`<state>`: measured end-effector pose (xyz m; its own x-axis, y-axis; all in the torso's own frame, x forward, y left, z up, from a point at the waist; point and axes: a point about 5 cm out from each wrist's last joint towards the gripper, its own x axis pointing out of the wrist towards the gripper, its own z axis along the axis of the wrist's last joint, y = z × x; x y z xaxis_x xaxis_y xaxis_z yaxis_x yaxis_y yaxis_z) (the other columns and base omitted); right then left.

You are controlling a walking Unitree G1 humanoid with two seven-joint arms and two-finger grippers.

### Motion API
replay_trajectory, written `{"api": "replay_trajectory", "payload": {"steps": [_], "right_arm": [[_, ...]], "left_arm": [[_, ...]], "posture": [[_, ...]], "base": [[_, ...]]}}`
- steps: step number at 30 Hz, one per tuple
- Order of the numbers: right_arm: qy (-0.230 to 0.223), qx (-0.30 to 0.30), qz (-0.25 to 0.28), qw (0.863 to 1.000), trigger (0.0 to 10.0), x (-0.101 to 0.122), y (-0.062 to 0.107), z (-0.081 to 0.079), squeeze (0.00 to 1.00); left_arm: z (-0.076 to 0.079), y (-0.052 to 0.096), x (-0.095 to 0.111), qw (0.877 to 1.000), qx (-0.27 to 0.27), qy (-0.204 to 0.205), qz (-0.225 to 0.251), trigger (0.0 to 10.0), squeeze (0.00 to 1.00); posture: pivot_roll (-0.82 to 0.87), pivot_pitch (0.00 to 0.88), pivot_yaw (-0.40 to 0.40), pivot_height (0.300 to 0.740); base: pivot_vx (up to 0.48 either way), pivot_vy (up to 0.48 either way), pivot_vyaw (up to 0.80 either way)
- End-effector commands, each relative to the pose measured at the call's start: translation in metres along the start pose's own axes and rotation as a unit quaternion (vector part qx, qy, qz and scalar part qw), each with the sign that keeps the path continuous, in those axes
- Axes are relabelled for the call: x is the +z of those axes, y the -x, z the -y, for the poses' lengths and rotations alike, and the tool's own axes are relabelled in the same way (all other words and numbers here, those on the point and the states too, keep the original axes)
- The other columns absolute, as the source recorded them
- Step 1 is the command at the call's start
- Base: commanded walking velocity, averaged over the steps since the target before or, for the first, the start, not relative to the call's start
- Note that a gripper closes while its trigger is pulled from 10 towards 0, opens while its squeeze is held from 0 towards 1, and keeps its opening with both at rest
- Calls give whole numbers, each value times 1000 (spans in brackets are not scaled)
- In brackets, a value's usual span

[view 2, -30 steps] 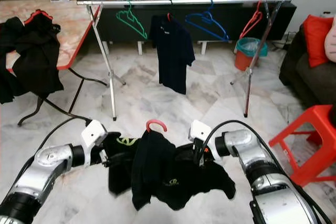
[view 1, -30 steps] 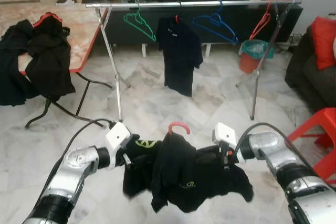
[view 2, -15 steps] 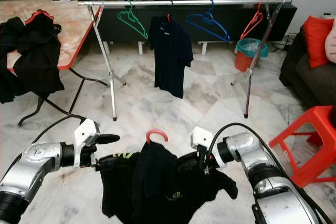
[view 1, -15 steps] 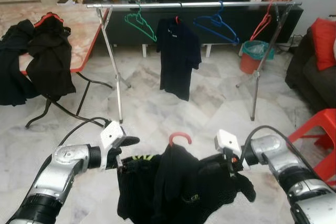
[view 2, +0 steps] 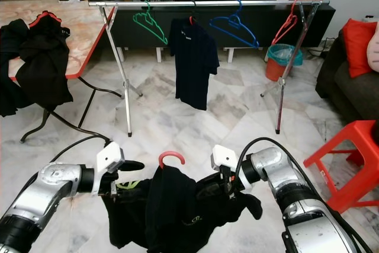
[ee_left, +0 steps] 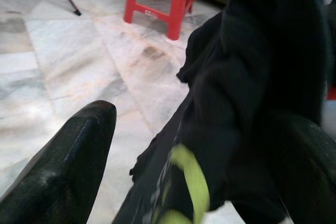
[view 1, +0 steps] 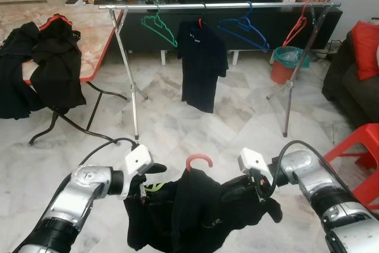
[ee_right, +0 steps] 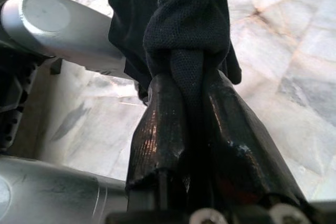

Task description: Hang hanger

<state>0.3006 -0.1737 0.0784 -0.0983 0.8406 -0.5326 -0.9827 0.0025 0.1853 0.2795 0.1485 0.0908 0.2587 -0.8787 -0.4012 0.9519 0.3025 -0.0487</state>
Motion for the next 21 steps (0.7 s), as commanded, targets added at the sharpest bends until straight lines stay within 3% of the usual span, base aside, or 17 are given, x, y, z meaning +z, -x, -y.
{"api": "replay_trajectory", "payload": {"steps": [1, 9, 10, 12, 14, 15, 16, 20, 21], "right_arm": [[19, 10, 17, 1000, 0, 9, -2, 0, 0], [25, 7, 20, 999, 0, 14, -3, 2, 0], [25, 7, 20, 999, 0, 14, -3, 2, 0], [26, 7, 20, 999, 0, 15, -3, 2, 0], [27, 5, 22, 999, 0, 16, -4, 3, 0], [28, 5, 22, 999, 0, 17, -4, 3, 0], [28, 4, 23, 999, 0, 17, -5, 3, 0], [29, 2, 24, 999, 0, 19, -6, 4, 0], [30, 2, 25, 999, 0, 19, -6, 4, 0]], "left_arm": [[0, -3, 2, 1000, -9, -4, -4, 10000, 0], [7, -9, 3, 999, -37, 5, 1, 10000, 0], [7, -9, 3, 999, -39, 6, 0, 8667, 0], [8, -10, 2, 999, -39, 7, -1, 8667, 0], [10, -11, 0, 999, -46, 12, -2, 4745, 0], [11, -12, 0, 999, -49, 13, -2, 4745, 0], [12, -12, 0, 998, -55, 15, -2, 3961, 0], [15, -15, 0, 998, -61, 16, -1, 3765, 0], [16, -15, 0, 998, -62, 17, -1, 2902, 0]], "posture": [[14, 0, -34, 740], [13, 0, -31, 740], [14, 0, -31, 740], [14, 0, -31, 740], [14, 0, -31, 740], [14, 0, -31, 740], [14, 0, -31, 740], [14, 0, -31, 740], [14, 0, -31, 740]], "base": [[0, 0, 0], [0, 0, 0], [0, 0, 0], [0, 0, 0], [0, 0, 0], [0, 0, 0], [0, 0, 0], [0, 0, 0], [0, 0, 0]]}}
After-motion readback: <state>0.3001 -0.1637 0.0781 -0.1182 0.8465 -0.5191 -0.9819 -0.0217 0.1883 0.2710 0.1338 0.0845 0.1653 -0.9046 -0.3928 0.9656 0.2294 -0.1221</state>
